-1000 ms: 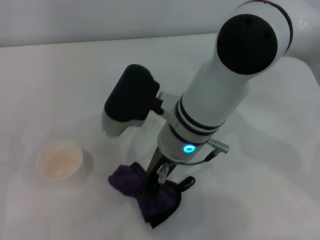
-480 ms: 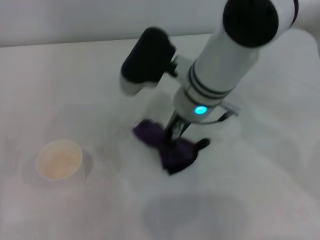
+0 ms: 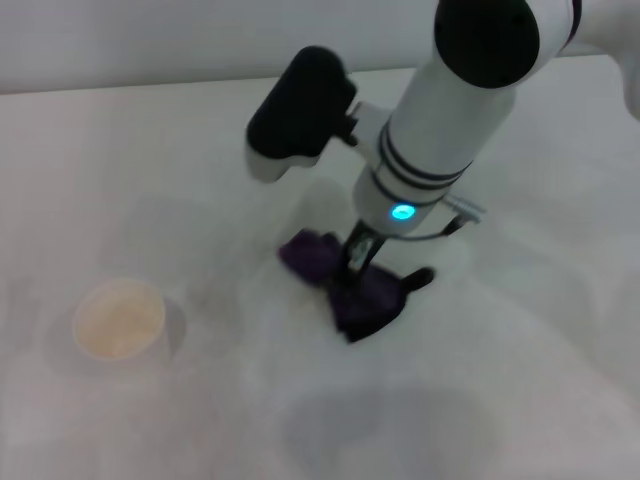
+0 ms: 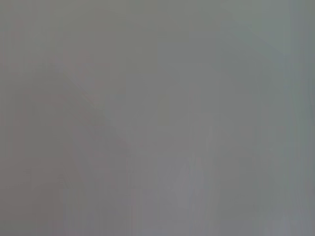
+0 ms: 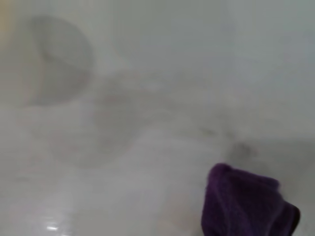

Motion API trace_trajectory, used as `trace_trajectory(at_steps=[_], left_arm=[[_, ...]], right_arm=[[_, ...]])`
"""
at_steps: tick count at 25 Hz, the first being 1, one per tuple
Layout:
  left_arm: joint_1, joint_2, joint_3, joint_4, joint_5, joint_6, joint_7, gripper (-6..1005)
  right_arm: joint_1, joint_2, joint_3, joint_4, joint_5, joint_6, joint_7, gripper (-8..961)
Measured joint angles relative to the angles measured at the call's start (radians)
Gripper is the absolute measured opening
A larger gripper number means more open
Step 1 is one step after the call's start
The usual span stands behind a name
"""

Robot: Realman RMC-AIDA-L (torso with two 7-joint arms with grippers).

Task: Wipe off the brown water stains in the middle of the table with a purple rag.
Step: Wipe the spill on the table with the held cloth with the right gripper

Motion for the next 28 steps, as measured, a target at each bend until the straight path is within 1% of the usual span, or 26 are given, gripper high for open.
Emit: trace_trajectory(at_steps=[7,10,12,15,17,22,26,28], left_arm=[[-0.005,0.001,0.000,0.000,0.001,0.000,0.000,892],[-0.006,0.001,0.000,0.001,0.002,0.000,0.003,892],[-0.007,0.002,0.000,0.000,0.002,0.000,0.008,892],[-0.006,0.001,0.000,0.000,0.002,-0.008,0.020,892],[-0.006,0.002,0.000,0.000,0.000,-0.015,0.022,892],[-0.009,0.003,0.000,0.002,-0.001,-0.024,0.023,892],[-0.014,0.003,-0.001,0.001,-0.003,-0.025,0.023,891],[-0.018,0.003,-0.003,0.001,-0.004,-0.027,0.023,891]], right_arm=[[0.011,0.001,-0.145,-0.034,0.204,0.000,-0.050,109],[0.017,0.001,-0.164,-0.027,0.278,0.002,-0.088,111],[0.017,0.001,-0.165,-0.012,0.292,-0.005,-0.102,112],[0.020,0.001,-0.138,0.017,0.275,-0.019,-0.100,113],[0.022,0.001,-0.093,0.030,0.231,-0.018,-0.093,115],[0.030,-0.001,0.000,0.069,0.060,-0.001,-0.046,118],[0.048,0.001,0.037,0.112,-0.040,-0.001,-0.010,120],[0.048,0.001,0.037,0.113,-0.039,-0.001,-0.012,121]])
